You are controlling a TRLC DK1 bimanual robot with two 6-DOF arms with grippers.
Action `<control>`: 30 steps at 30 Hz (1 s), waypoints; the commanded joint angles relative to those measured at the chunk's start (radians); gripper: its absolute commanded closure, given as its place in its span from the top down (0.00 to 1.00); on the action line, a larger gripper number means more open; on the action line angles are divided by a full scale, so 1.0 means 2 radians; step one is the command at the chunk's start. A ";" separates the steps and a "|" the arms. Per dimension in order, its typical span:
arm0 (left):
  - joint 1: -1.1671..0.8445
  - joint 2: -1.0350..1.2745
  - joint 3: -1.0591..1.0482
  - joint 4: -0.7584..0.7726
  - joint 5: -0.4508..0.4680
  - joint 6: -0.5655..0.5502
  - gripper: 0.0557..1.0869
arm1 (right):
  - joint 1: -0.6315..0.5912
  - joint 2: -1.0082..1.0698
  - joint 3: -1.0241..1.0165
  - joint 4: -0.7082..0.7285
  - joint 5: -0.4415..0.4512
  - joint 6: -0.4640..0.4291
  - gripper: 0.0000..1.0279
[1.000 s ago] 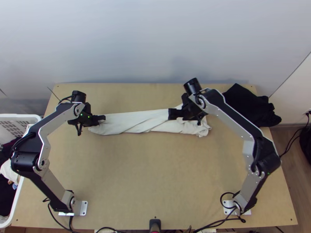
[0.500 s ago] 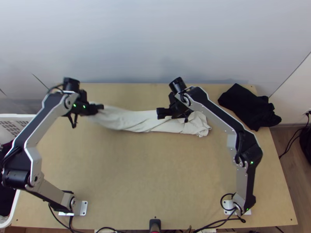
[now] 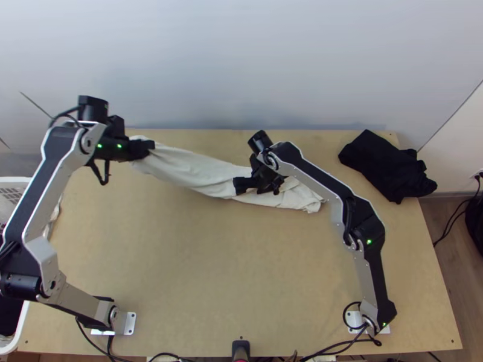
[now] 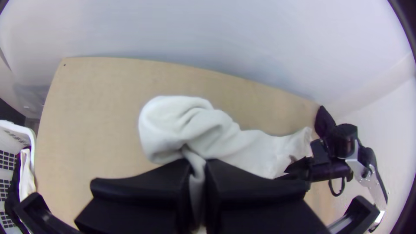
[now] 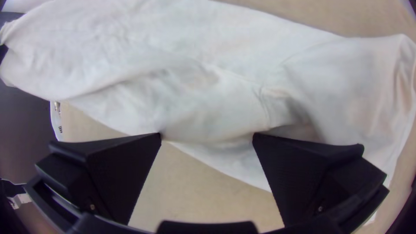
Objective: Fold the t-shirt
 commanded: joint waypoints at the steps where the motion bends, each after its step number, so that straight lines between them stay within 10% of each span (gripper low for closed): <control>1: 0.008 -0.008 0.031 -0.029 0.021 -0.001 0.04 | 0.002 0.039 0.008 0.000 -0.001 -0.002 0.96; 30: 0.004 0.024 0.075 -0.055 0.061 0.007 0.04 | -0.073 -0.153 0.096 -0.113 -0.081 0.001 0.96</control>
